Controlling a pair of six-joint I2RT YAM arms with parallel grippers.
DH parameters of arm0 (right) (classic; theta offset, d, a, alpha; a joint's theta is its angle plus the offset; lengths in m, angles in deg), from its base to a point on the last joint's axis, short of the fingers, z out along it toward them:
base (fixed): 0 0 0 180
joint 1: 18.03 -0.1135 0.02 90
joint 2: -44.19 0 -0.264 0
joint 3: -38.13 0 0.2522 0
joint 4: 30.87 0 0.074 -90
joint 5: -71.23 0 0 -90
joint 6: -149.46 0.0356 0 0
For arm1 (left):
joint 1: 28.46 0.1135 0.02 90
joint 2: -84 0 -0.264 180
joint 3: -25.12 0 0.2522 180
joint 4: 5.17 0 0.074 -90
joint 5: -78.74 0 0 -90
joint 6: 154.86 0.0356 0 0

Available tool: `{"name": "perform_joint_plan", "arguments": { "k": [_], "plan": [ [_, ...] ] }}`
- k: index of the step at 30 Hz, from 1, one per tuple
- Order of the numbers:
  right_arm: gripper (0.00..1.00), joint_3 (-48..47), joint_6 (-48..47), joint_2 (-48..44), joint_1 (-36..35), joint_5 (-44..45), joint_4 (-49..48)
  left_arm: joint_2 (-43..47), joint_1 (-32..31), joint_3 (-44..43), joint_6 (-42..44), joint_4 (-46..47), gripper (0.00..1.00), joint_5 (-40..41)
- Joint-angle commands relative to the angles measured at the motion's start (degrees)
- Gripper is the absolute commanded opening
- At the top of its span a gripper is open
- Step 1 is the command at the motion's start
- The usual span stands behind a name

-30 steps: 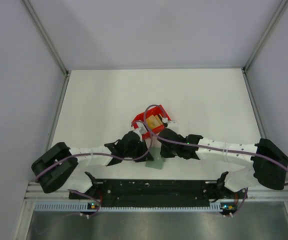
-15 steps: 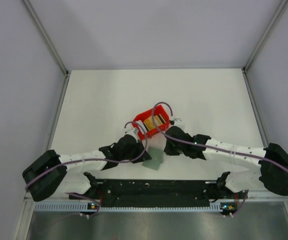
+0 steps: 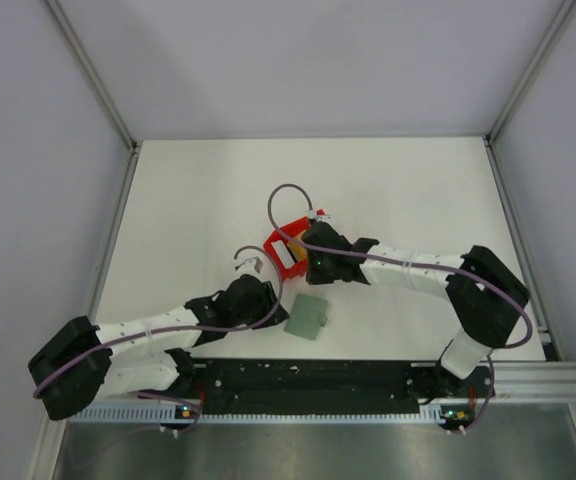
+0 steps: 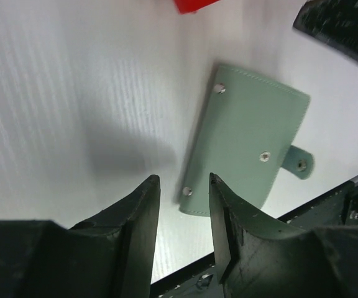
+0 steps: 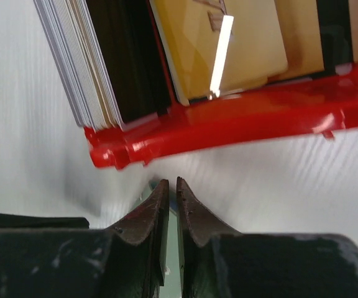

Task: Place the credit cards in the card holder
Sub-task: Close the card holder at the center of the board.

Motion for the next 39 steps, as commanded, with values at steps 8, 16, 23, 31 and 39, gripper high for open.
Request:
{"name": "perform_joint_plan", "arguments": {
  "k": [8,16,23,31,39],
  "plan": [
    [0.11,-9.6,-6.1,9.1,3.6,-1.8,-4.3,-1.4,-0.2,7.3,-2.6,10.5,0.43,-3.6],
    [0.17,-10.9,-9.2,8.1,6.4,-6.6,-4.4,-7.2,-0.3,5.6,-3.5,15.8,0.44,-7.9],
    [0.34,4.5,-4.1,-10.5,6.3,-8.7,-1.6,-8.1,-2.1,3.9,-6.3,10.4,0.42,-4.5],
    [0.60,21.1,2.3,-24.5,6.3,-12.5,-5.8,-9.0,-9.0,4.2,-11.2,11.7,0.42,3.4],
    [0.62,19.1,-2.6,-17.5,6.4,-13.6,-8.7,-10.6,-10.8,4.0,-12.0,13.3,0.43,6.6]
  ]
}}
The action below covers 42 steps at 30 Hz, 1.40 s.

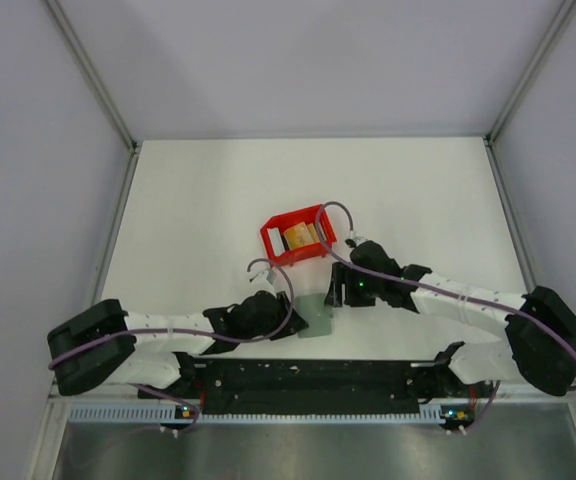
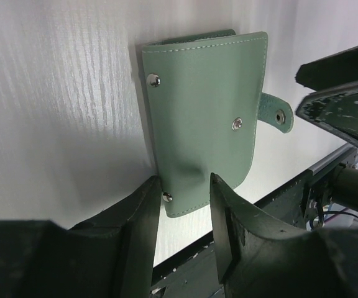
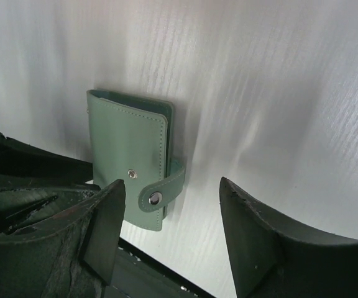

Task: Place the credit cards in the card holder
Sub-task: Close the card holder at the center of the board.

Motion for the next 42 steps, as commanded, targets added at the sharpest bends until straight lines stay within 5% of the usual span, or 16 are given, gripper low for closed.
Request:
{"name": "perform_joint_plan", "arguments": {
  "k": [1,9,17,33,42],
  "plan": [
    [0.61,-2.2,-3.3,2.7,0.2,-0.8,-4.0,-3.0,-1.2,-0.3,-0.4,-2.6,0.43,4.2],
    [0.60,-4.3,-8.5,-1.5,-4.9,9.8,1.2,-7.0,-1.4,-4.8,0.1,-6.1,0.42,5.8],
    [0.37,-10.0,-10.2,1.3,-10.2,18.9,9.3,-7.0,-1.5,-4.9,-0.1,-7.5,0.41,6.5],
    [0.38,-12.7,-9.1,6.2,-13.4,21.8,12.7,-6.8,-1.4,-3.3,-0.3,-4.5,0.41,6.1],
    [0.08,-13.2,-9.6,6.2,-13.5,21.5,12.5,-6.9,-1.4,-3.0,-0.1,-3.8,0.41,6.0]
  ]
}}
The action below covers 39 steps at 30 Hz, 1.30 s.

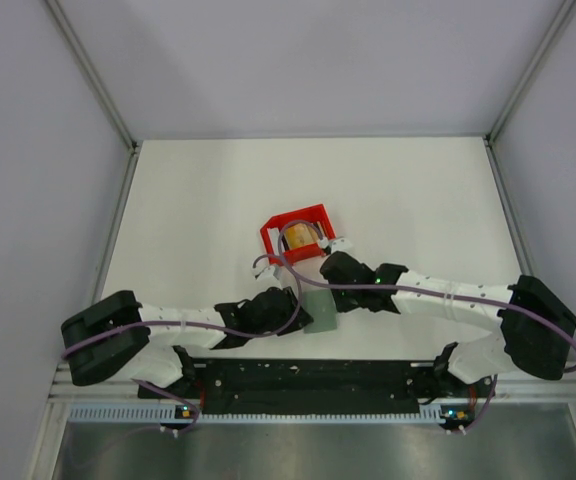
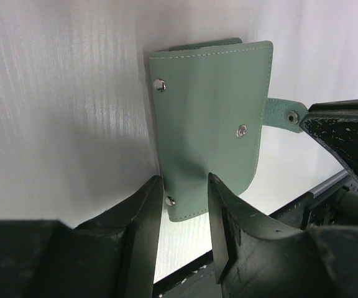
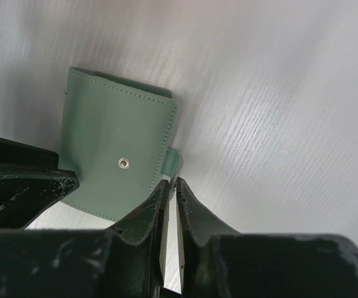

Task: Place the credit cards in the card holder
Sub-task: Close the card holder at the center of the board.

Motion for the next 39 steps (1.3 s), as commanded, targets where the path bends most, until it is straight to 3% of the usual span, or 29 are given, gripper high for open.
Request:
{"name": "perform_joint_plan", "arguments": {
  "k": [1,8,16,21,23,39],
  "plan": [
    [0.07,-2.6,0.1,0.1,-0.8,0.9,-0.9,-1.3,-0.1,2.0,1.0,-2.9,0.41,1.5],
    [0.01,-1.8,0.4,0.8,-0.8,1.1,-0.8,-1.4,-0.2,2.2,1.2,-2.3,0.40,1.5],
    [0.17,-1.3,0.3,0.1,-0.8,1.2,-0.5,-1.4,-0.1,2.1,1.5,-1.9,0.40,1.4],
    [0.20,-1.2,0.2,-0.2,-0.8,0.7,-0.4,-1.5,-0.1,2.1,1.5,-1.6,0.40,1.2],
    [0.29,-1.1,0.3,-0.4,-0.8,0.3,-0.4,-1.4,-0.1,2.2,1.5,-1.7,0.40,1.3],
    [0.35,0.6,0.8,-1.4,-2.5,-1.1,-3.5,-1.8,-0.1,2.2,1.5,-1.2,0.40,1.2]
  ]
}}
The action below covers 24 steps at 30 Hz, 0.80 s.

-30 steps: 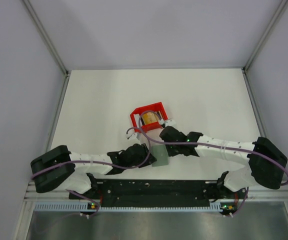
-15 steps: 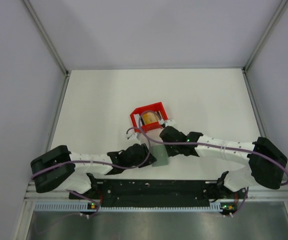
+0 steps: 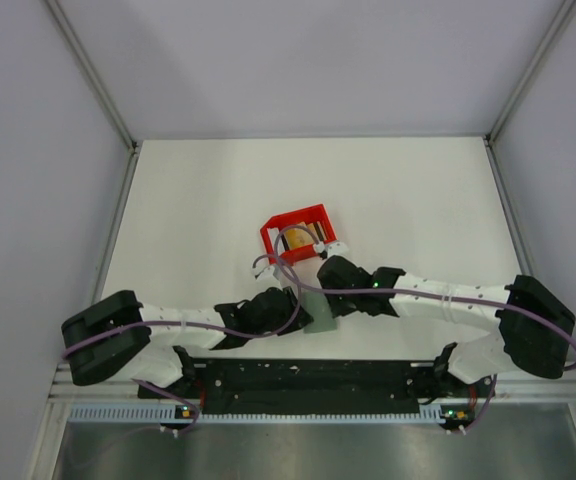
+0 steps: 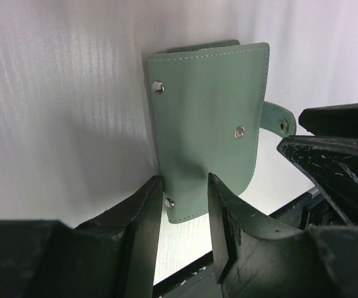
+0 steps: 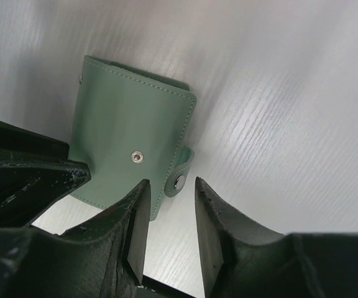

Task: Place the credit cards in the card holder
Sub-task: Close the card holder at the center of the board.

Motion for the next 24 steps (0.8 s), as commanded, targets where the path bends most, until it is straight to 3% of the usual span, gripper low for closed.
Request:
{"name": "perform_joint_plan", "arguments": {
  "k": [1,8,12,18,24],
  "plan": [
    [0.36,0.2,0.5,-1.7,-1.2,-0.6,-2.5,-1.7,-0.1,1.7,1.4,-2.5,0.40,1.2],
    [0.29,0.4,1.2,-0.7,-1.2,1.2,-2.0,-1.7,-0.1,1.7,1.5,-2.5,0.40,1.0],
    [0.15,0.5,1.5,-0.7,-1.1,1.8,-1.5,-1.7,-0.1,1.7,1.5,-2.4,0.40,1.2],
    [0.01,0.5,1.7,-0.9,-1.2,1.6,-1.3,-1.8,-0.1,1.8,1.4,-2.4,0.41,1.1],
    [0.00,0.5,1.9,-0.7,-1.1,0.6,-1.8,-1.7,-0.1,1.7,2.1,-1.7,0.40,0.9]
  ]
}}
